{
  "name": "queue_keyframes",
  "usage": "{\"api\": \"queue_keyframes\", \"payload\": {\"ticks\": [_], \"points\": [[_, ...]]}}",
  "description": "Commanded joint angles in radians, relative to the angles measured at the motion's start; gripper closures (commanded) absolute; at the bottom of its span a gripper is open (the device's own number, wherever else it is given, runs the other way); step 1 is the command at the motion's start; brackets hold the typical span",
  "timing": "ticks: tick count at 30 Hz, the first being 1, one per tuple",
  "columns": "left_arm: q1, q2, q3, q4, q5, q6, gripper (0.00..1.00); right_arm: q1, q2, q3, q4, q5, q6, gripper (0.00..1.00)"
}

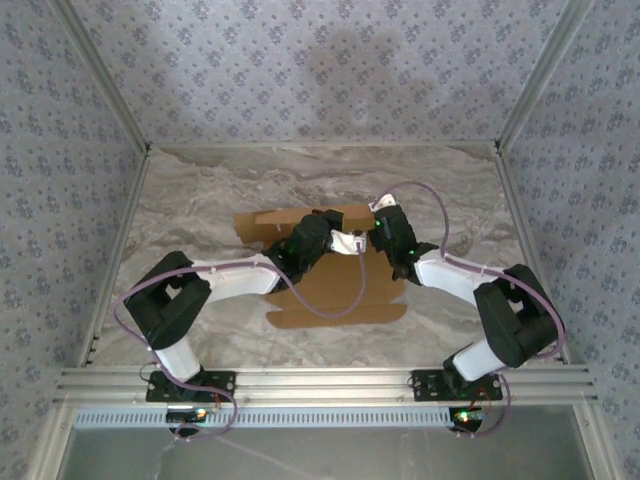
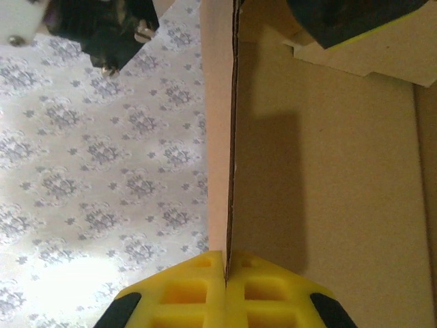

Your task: Fold the paper box

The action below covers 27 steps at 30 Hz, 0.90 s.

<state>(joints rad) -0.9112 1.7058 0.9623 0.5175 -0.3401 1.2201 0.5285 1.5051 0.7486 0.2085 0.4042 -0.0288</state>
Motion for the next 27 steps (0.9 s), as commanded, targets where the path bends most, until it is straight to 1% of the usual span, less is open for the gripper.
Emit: {"api": "queue_keyframes", "payload": {"ticks": [1,3,4,8,11,19,24,27], "points": [[-0.060,-0.016,0.033,-0.165,0.117,-0.084,1.00,0.008,0.013,0.028,0.097,-0.097,-0.015,0.72],[-0.059,-0.011,0.027,-0.170,0.099,-0.061,1.00,-0.006,-0.017,-0.002,0.127,-0.197,-0.041,0.68],[-0.057,-0.009,0.023,-0.169,0.089,-0.052,1.00,-0.020,-0.037,-0.025,0.144,-0.272,-0.075,0.66],[-0.039,-0.019,0.018,-0.170,0.063,-0.080,1.00,-0.073,-0.084,-0.065,0.149,-0.485,-0.103,0.61],[-0.024,-0.040,0.014,-0.193,0.071,-0.083,1.00,-0.092,-0.100,-0.076,0.125,-0.575,-0.118,0.59],[-0.009,-0.081,0.015,-0.248,0.089,-0.119,1.00,-0.113,-0.119,-0.135,0.111,-0.633,-0.108,0.53],[-0.010,-0.088,0.011,-0.248,0.093,-0.120,1.00,-0.133,-0.131,-0.188,0.164,-0.606,-0.060,0.53],[-0.009,-0.095,0.006,-0.249,0.097,-0.124,1.00,-0.132,-0.129,-0.228,0.249,-0.581,-0.034,0.54]]}}
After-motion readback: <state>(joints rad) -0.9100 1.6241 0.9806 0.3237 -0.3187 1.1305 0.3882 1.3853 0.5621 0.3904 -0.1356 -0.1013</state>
